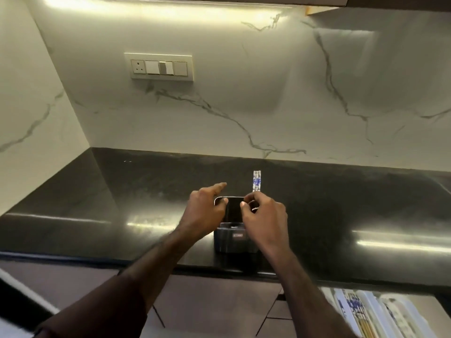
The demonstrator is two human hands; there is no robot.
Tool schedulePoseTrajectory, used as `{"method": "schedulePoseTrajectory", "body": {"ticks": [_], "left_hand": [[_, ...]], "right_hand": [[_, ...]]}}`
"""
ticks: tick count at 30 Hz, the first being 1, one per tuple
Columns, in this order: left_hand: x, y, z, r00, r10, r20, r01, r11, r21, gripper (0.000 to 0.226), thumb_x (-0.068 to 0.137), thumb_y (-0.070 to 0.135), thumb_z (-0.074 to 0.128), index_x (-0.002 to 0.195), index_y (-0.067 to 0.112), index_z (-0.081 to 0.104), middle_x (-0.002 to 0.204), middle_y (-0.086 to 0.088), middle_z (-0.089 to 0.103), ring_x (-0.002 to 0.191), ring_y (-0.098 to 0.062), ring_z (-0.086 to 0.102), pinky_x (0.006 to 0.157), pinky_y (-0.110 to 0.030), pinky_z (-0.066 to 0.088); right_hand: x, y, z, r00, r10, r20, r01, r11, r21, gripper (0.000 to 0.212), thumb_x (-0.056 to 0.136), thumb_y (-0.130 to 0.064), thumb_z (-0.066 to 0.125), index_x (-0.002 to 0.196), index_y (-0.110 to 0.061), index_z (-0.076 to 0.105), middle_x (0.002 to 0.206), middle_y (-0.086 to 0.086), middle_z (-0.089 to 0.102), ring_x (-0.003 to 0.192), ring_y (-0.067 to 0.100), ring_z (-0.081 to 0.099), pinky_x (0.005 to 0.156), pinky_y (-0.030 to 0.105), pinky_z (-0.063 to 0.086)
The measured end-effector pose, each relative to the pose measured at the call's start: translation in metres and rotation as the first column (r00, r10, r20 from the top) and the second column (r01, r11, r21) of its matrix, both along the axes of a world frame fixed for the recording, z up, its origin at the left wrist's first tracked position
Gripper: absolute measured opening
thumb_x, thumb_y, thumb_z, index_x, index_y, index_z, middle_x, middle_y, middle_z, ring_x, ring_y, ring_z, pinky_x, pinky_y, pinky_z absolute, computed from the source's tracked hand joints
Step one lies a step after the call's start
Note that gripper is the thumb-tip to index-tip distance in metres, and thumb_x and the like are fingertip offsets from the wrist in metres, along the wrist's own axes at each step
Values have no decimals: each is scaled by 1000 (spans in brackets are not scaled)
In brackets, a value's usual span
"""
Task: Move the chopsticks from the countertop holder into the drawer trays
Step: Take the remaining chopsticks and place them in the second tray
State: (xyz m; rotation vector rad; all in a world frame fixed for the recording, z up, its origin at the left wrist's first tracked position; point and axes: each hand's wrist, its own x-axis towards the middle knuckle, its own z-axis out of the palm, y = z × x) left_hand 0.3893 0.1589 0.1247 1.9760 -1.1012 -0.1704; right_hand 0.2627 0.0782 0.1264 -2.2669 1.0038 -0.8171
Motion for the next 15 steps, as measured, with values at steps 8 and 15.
{"method": "schedulePoseTrajectory", "body": {"ticks": [8,15], "left_hand": [[30,-89,-25,996,-79,-48,83,992,92,51,89,18,64,138,16,49,138,-5,56,128,-16,52,97,-19,37],[40,-138,-45,880,-77,-469,109,993,41,60,85,15,71,140,15,46,133,-4,61,122,-8,56,93,-14,41]], "right_hand": [[28,-61,-26,982,-160,-101,168,983,74,18,92,-23,62,109,-17,65,96,-1,71,84,12,67,75,34,57],[44,-77,-36,976,-179,-121,193,975,113,34,93,-21,61,127,-20,55,104,-2,70,92,14,69,81,37,58]]}}
